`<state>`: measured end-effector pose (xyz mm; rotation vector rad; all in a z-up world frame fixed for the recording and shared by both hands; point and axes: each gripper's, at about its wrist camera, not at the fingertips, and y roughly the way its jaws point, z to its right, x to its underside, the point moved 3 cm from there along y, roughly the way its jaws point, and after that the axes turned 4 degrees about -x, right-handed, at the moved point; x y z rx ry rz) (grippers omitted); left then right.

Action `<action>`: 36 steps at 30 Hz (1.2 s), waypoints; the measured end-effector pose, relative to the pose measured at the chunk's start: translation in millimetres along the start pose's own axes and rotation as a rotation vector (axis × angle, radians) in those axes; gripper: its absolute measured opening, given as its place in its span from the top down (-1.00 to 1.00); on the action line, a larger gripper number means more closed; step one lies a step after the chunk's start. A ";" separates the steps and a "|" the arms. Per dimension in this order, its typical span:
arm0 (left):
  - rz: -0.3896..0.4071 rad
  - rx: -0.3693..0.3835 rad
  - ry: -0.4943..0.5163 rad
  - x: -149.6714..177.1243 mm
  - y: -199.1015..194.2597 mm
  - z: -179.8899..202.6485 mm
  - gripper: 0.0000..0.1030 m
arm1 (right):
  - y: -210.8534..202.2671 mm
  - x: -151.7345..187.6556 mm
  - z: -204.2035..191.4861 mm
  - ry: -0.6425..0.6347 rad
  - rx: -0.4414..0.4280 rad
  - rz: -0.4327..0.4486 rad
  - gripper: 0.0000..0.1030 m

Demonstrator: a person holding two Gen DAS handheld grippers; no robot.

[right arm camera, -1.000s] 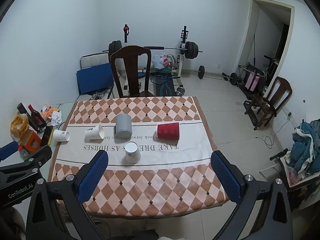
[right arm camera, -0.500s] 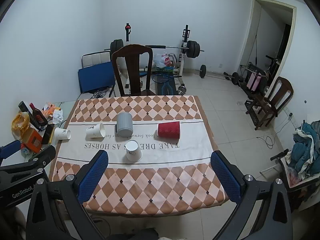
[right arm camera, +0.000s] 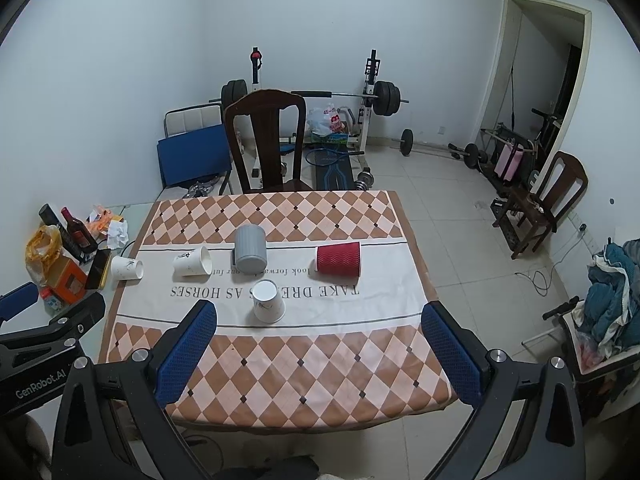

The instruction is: Flip cup upside down

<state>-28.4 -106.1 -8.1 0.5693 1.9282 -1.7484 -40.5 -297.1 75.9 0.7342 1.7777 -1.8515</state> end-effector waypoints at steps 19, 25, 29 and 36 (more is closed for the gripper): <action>0.002 0.004 0.006 1.4 -0.3 -2.3 -1.00 | -5.7 3.3 -2.7 -0.001 -0.006 0.003 -1.00; 0.002 0.004 0.005 2.9 -0.5 -2.3 -1.00 | -7.5 4.3 -4.3 -0.003 -0.008 0.005 -1.00; 0.001 0.006 0.007 3.5 -0.9 -2.4 -1.00 | -8.1 5.0 -5.1 -0.001 -0.008 0.004 -1.00; 0.009 0.008 0.003 2.6 -0.8 -1.9 -1.00 | -9.5 6.3 -5.3 0.001 -0.005 0.006 -1.00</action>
